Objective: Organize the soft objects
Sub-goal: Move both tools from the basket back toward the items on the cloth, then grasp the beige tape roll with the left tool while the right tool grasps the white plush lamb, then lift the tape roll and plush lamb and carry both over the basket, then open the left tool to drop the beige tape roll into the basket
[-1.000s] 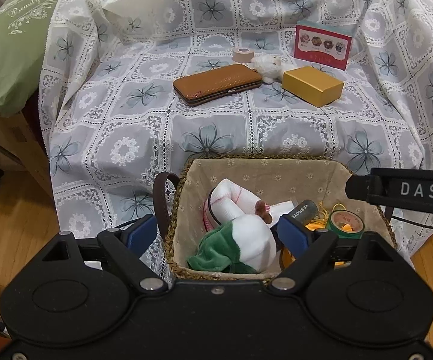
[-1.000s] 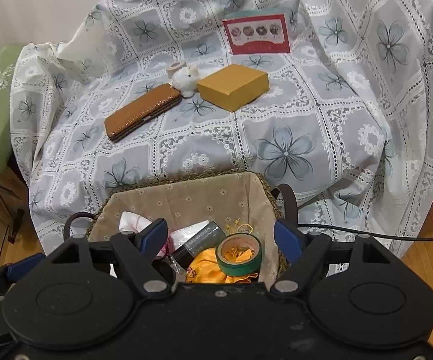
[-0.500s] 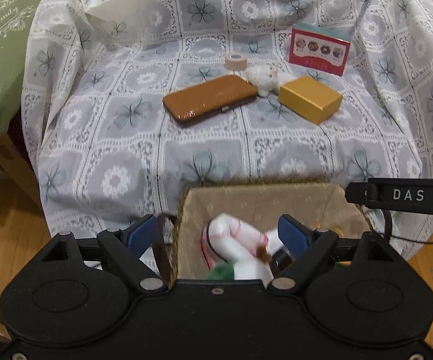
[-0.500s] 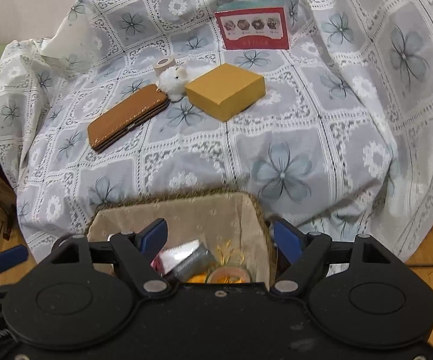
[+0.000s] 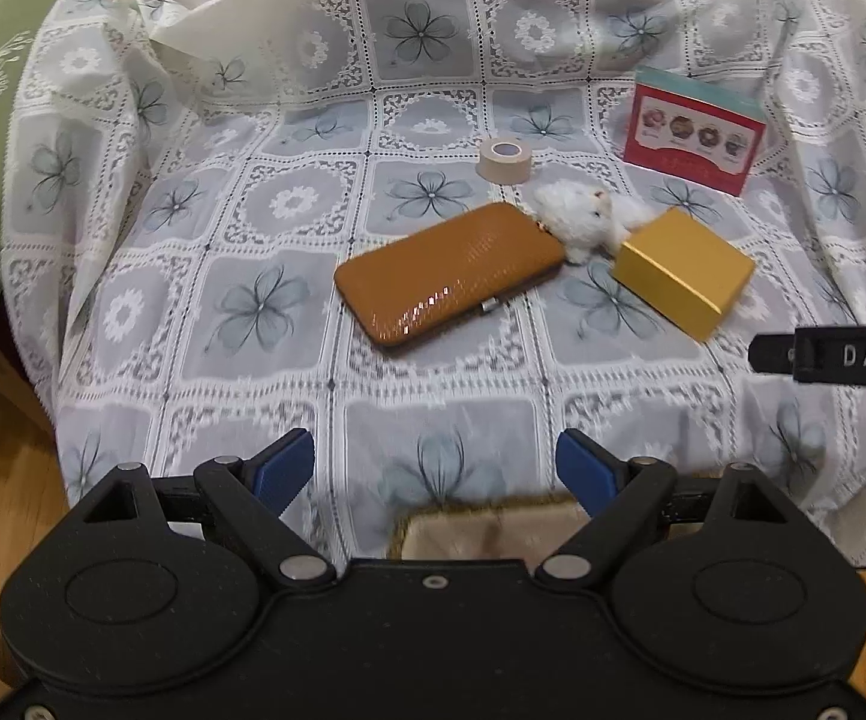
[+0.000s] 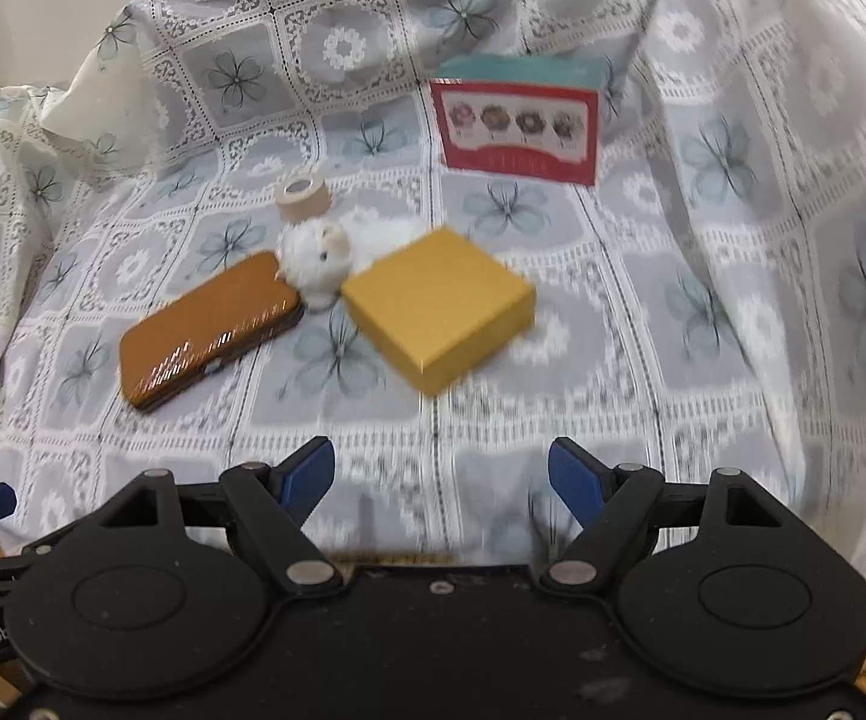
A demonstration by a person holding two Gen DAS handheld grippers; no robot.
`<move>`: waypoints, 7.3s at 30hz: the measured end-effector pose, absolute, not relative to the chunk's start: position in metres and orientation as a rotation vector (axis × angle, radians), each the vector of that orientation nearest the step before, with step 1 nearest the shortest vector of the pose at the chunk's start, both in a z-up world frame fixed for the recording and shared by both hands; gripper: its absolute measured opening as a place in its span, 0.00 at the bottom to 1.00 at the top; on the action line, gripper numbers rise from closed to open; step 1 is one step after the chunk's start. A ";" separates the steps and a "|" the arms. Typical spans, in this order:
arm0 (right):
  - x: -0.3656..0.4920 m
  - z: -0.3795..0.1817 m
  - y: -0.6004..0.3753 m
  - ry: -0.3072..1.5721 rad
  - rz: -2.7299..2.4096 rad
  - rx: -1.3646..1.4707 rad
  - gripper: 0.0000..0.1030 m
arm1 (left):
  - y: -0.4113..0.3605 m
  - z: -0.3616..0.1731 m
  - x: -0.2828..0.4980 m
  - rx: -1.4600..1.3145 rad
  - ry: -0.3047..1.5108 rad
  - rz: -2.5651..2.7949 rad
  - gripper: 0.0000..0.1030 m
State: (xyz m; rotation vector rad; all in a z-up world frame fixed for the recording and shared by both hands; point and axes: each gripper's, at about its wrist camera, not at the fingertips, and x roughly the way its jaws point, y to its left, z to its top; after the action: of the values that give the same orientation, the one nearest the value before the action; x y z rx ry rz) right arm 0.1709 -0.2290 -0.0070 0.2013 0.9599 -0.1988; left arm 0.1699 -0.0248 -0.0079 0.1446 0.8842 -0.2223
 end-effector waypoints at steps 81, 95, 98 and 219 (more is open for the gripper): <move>0.400 -0.092 -0.267 0.845 -0.200 0.166 0.92 | -0.090 -0.002 0.385 0.043 0.873 -0.161 0.82; 0.400 -0.091 -0.265 0.854 -0.212 0.133 0.92 | -0.157 -0.041 0.444 0.153 0.950 -0.175 0.82; 0.401 -0.092 -0.263 0.856 -0.214 0.125 0.92 | -0.159 -0.047 0.452 0.152 0.979 -0.167 0.81; 0.075 -0.010 -0.220 1.108 0.027 0.264 0.32 | -0.048 -0.025 0.133 0.121 1.122 -0.420 0.48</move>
State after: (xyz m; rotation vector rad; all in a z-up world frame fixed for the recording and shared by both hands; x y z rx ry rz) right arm 0.0752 -0.2202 -0.0104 0.2642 1.1083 0.0268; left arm 0.1333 -0.0475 -0.0254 0.1212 1.1216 -0.4200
